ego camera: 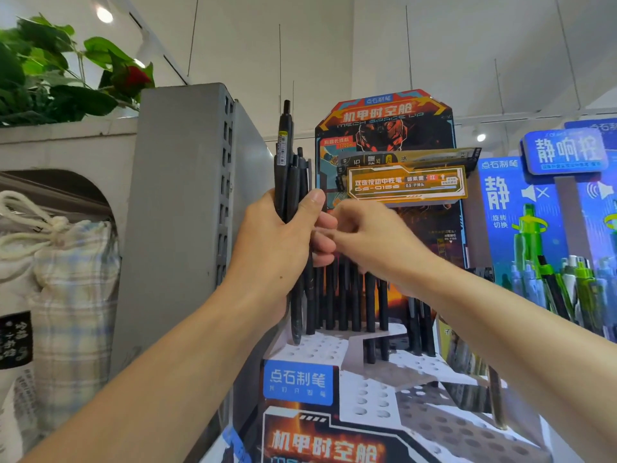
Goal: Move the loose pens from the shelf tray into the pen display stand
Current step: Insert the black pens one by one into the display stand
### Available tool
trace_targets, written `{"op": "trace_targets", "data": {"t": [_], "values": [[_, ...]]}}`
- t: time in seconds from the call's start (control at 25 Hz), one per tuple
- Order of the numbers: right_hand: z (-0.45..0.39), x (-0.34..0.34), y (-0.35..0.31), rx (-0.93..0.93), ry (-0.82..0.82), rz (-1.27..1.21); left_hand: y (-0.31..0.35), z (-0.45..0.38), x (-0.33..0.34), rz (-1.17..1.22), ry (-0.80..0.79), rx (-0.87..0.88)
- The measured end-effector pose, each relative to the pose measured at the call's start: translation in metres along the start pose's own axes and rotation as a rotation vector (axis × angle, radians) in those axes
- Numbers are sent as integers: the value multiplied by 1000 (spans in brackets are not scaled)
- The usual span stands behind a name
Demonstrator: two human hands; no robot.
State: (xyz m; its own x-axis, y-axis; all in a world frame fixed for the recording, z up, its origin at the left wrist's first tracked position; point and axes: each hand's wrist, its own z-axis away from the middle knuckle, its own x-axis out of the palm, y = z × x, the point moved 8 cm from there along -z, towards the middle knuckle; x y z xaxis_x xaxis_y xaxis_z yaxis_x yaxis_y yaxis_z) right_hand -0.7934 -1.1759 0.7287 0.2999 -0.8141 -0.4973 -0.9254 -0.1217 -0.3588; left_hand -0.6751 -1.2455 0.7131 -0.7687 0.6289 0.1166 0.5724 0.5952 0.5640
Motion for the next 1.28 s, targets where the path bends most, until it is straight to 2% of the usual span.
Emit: {"op": "trace_targets", "data": {"t": [0.04, 0.08, 0.16, 0.2, 0.28, 0.56, 0.72, 0.88, 1.04, 1.16, 1.28], "values": [[2, -4, 1, -3, -11, -80, -2, -1, 0, 15, 6, -24], [6, 1, 2, 28, -116, -227, -4, -3, 1, 19, 12, -49], [21, 19, -1, 112, -430, -543, -6, -4, 4, 33, 20, -80], [28, 23, -3, 145, -522, -658, -6, -5, 7, 38, 24, -80], [34, 25, -4, 175, -584, -786, -4, -4, 12, 48, 26, -72], [35, 22, 8, 227, -394, -789, -7, -1, 19, 53, -39, -91], [38, 20, 13, 284, -335, -814, -8, 0, 17, 58, -65, -137], [41, 24, 12, 254, -295, -825, -11, 3, 15, 77, -40, -169], [38, 12, 24, 269, -203, -679, 0, -1, 7, 35, 31, -42], [39, 11, 35, 339, -199, -571, 10, 1, 7, -31, 3, 32], [39, 19, 38, 334, -225, -445, 19, 5, 10, -70, -28, 74]]}}
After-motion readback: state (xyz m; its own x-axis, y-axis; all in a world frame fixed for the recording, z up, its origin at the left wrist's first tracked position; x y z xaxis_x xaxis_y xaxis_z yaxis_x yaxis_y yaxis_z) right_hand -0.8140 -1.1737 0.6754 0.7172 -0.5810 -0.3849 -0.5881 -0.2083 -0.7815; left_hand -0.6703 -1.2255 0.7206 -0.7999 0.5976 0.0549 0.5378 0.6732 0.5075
